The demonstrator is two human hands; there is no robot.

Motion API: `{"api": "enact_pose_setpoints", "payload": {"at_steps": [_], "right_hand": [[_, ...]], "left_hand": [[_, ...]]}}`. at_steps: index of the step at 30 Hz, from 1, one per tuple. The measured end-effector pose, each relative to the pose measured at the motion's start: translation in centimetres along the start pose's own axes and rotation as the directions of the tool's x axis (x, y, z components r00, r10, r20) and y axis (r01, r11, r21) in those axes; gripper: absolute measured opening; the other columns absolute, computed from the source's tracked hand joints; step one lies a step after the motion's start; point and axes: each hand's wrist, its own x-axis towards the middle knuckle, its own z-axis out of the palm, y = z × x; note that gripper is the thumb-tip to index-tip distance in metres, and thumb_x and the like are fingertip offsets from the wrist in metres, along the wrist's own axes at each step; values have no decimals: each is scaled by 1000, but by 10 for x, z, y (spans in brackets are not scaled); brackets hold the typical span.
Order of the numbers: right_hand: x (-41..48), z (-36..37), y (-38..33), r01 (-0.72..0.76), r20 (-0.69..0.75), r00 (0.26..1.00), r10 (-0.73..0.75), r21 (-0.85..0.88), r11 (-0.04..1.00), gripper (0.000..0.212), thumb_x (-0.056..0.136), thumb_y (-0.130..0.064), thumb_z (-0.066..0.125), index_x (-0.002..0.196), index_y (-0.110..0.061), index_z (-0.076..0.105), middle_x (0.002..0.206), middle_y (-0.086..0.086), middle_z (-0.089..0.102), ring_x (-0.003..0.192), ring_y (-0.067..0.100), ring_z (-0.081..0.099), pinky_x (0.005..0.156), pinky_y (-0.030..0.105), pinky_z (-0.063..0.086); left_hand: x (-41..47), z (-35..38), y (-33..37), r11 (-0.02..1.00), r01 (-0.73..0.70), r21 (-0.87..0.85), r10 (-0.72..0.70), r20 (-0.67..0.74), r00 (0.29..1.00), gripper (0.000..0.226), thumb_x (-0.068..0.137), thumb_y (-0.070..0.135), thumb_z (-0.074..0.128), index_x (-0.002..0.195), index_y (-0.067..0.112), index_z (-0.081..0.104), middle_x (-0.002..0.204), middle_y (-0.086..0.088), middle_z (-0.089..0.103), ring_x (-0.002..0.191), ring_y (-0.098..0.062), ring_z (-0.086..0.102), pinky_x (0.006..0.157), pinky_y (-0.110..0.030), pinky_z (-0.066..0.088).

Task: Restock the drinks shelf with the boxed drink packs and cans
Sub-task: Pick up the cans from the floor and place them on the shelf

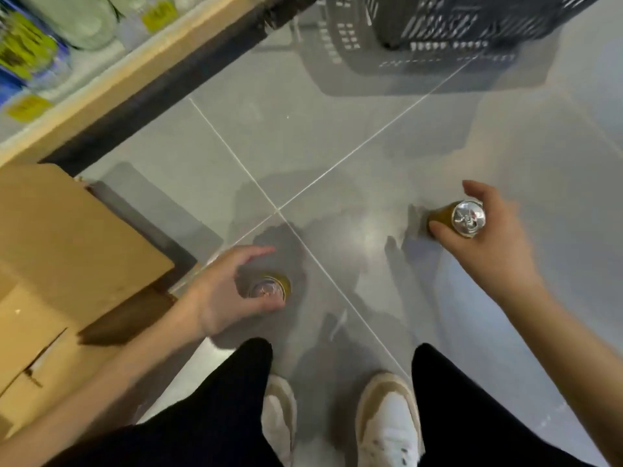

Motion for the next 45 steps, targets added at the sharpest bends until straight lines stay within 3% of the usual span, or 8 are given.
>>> {"api": "enact_pose_setpoints", "payload": {"at_steps": [5,10,16,23,27,33,41,45], "right_hand": [[24,16,33,0,-52,999,-3,-55,998,74,80,-22,86,145,-19,51,142,10,49,130,25,49,104,28,38],[28,22,41,-104,11,994,105,-75,992,82,79,-18,87,150,-23,45,139,15,50,125,33,54,100,36,41],[34,29,45,-84,-3,996,84,-59,995,84,79,-18,86,151,-22,43,140,13,52,125,30,54,94,30,39],[30,38,34,-36,44,998,37,-41,999,81,77,-24,87,148,-28,48,137,5,56,122,26,58,95,31,44],[28,40,19,22,61,998,-20,-29,999,80,76,-26,88,146,-27,49,137,3,58,120,23,59,97,33,47],[24,21,-33,122,65,990,-126,51,991,80,72,-31,91,141,-25,50,125,-4,60,105,12,58,90,23,45],[-41,-107,-170,148,69,984,-166,208,967,75,70,-29,93,130,-32,48,102,-26,56,88,-13,61,67,2,45],[-97,-208,-262,161,53,982,-183,280,946,75,67,-28,94,127,-34,49,98,-31,61,91,-19,60,69,9,47]], "left_hand": [[19,21,-9,988,-116,100,111,54,992,79,62,51,89,128,53,47,121,35,42,110,13,47,92,-4,36],[22,25,-15,978,-131,162,110,129,986,84,68,42,89,140,40,46,131,20,41,123,-3,44,104,-18,41],[29,27,-24,953,-145,266,92,202,975,83,69,32,90,138,34,43,128,17,34,122,-3,37,91,-4,35],[28,30,-26,951,-134,279,130,33,991,68,68,32,88,127,33,53,121,13,51,106,0,47,82,2,34],[34,13,-9,963,-161,218,180,-72,981,68,67,33,87,123,40,50,120,14,57,104,-1,54,91,-12,44],[34,-34,44,985,-138,100,158,-225,962,68,66,32,90,123,33,51,110,15,64,97,6,61,76,-1,43],[-64,-150,180,981,-195,1,178,-404,897,68,65,36,91,123,36,55,110,21,62,103,5,59,81,-10,46],[-148,-221,269,973,-228,-46,187,-426,885,68,64,38,92,122,41,56,113,25,62,106,5,59,87,-23,51]]}}
